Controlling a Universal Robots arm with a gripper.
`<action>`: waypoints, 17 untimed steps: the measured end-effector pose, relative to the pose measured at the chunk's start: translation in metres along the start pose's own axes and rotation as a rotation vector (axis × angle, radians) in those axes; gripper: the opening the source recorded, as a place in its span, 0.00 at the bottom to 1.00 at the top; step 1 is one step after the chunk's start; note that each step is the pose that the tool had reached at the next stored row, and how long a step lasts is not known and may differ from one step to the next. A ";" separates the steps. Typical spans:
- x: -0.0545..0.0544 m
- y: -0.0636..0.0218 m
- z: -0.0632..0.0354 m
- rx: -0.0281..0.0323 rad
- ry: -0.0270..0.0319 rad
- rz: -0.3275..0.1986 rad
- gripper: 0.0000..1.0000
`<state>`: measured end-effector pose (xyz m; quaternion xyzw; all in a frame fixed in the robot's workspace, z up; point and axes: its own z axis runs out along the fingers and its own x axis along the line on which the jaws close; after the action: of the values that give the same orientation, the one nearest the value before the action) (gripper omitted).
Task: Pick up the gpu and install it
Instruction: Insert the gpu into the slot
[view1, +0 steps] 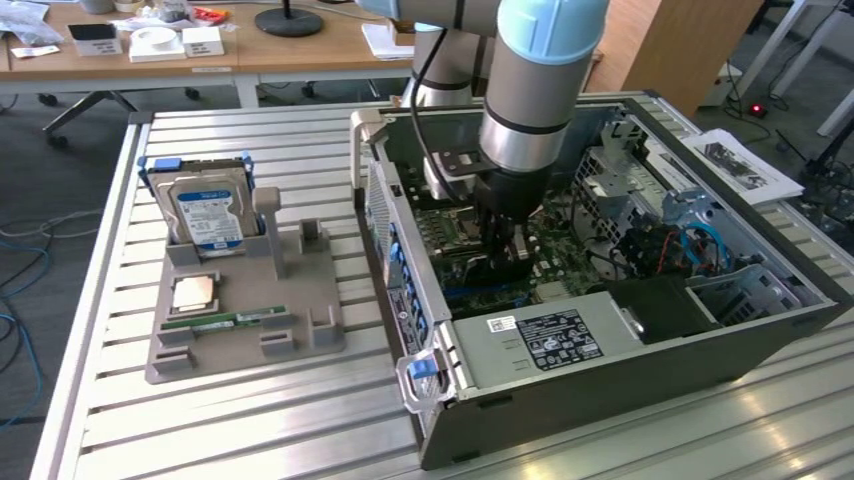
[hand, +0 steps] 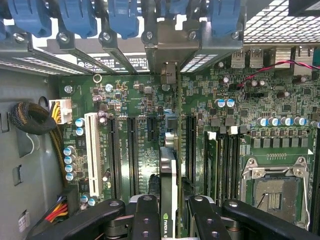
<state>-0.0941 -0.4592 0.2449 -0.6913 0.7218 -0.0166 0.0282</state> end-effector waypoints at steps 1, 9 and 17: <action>0.000 0.0004 0.0000 0.0007 -0.0002 0.000 0.27; 0.000 0.0021 -0.0001 0.0039 -0.0003 -0.004 0.27; 0.001 0.0021 0.0001 0.0052 -0.0005 -0.008 0.27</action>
<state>-0.0962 -0.4597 0.2446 -0.6940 0.7191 -0.0184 0.0302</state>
